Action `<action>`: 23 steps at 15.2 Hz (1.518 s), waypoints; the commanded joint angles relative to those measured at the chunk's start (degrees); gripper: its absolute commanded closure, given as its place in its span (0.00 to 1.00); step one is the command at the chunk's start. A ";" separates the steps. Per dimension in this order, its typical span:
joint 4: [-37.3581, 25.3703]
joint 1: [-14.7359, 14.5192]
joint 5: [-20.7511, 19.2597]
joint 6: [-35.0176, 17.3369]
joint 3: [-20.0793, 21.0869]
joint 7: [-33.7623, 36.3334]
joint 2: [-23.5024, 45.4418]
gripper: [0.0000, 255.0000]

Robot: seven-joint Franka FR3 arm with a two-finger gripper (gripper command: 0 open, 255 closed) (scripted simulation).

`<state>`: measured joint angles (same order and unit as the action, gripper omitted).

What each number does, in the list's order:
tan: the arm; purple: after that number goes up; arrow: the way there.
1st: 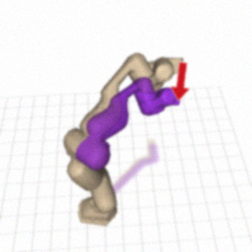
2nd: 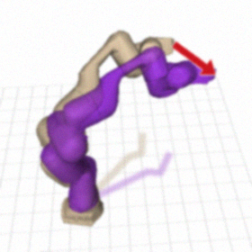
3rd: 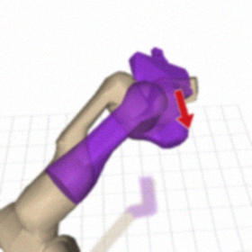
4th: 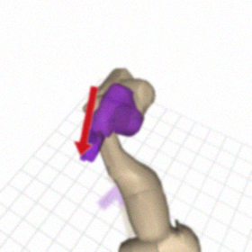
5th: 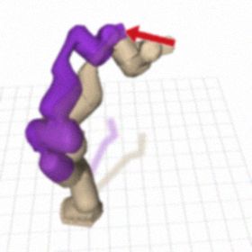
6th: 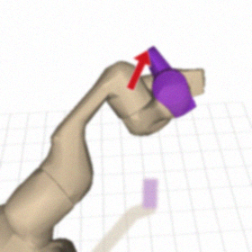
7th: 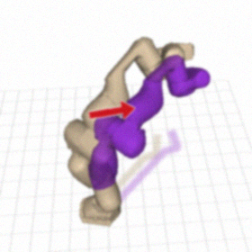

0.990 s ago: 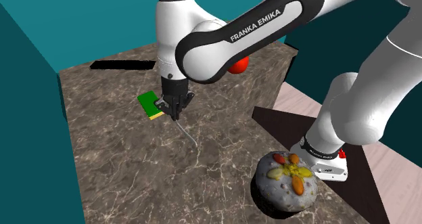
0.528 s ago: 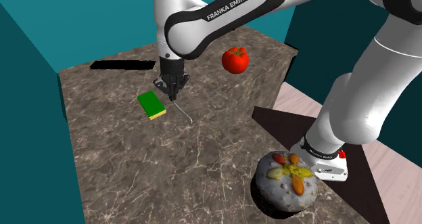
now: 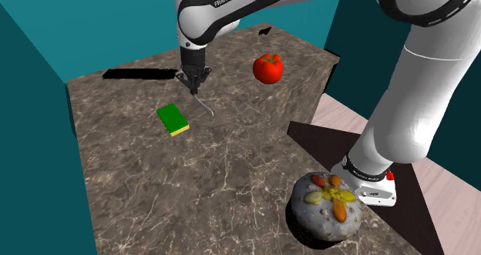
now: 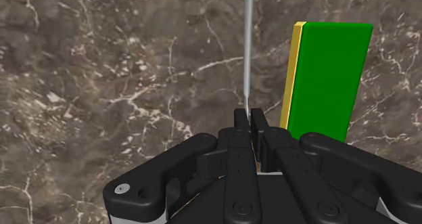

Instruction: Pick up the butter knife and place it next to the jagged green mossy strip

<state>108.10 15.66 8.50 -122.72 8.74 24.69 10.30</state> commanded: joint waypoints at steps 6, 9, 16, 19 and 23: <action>-16.19 3.46 -0.85 6.10 -2.39 -5.10 10.97 1.00; -24.74 4.89 -1.13 9.45 -3.17 -6.98 16.52 1.00; -21.42 4.87 -0.97 4.81 -3.15 -7.63 17.89 1.00; -20.25 4.85 -0.91 2.89 -3.15 -7.90 18.64 1.00; -18.98 4.83 -0.83 0.61 -3.14 -8.23 19.68 1.00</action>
<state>88.94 20.51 7.68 -121.84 5.61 16.47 29.63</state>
